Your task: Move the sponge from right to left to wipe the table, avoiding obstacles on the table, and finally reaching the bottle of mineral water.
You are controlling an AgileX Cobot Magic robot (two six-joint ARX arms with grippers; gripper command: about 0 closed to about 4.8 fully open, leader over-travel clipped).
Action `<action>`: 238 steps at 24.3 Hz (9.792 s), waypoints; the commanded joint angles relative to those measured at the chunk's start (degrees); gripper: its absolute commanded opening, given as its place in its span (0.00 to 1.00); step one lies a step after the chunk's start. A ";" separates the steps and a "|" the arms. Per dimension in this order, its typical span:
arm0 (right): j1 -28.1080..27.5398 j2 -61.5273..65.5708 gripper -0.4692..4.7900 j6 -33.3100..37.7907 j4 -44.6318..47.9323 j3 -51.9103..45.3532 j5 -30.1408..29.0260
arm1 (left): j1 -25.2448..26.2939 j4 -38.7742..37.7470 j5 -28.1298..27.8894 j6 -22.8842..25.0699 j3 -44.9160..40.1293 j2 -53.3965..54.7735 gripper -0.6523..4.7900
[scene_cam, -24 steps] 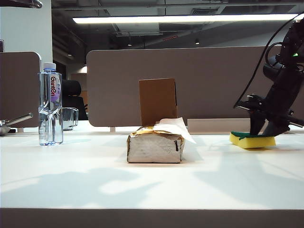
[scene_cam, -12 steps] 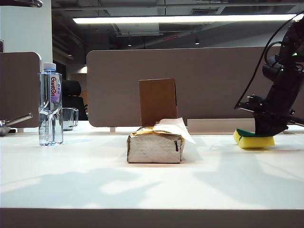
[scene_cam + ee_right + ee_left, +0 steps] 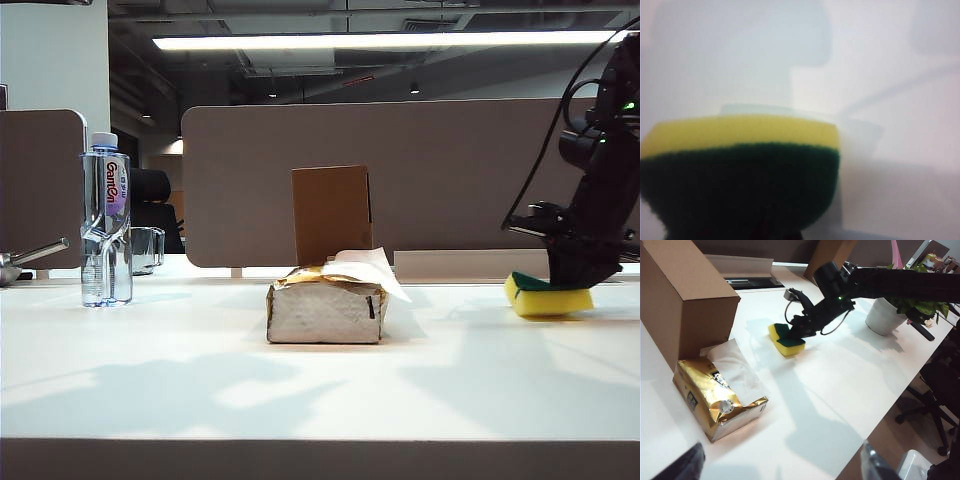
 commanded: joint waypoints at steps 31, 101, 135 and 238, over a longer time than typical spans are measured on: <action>0.92 -45.07 0.08 8.15 13.35 -61.96 0.90 | 0.00 1.57 0.35 0.17 2.62 -0.98 0.86; 48.48 -26.88 0.42 37.40 29.07 -45.77 14.25 | 0.02 1.53 0.55 0.00 2.91 -4.28 0.86; 35.43 -52.15 0.63 24.15 20.92 -40.30 14.80 | 0.02 1.55 -1.95 0.20 2.89 -4.48 0.87; 4.98 -77.70 0.52 1.44 -27.89 -33.86 -12.76 | -21.57 8.61 -12.92 -3.91 2.82 51.93 1.00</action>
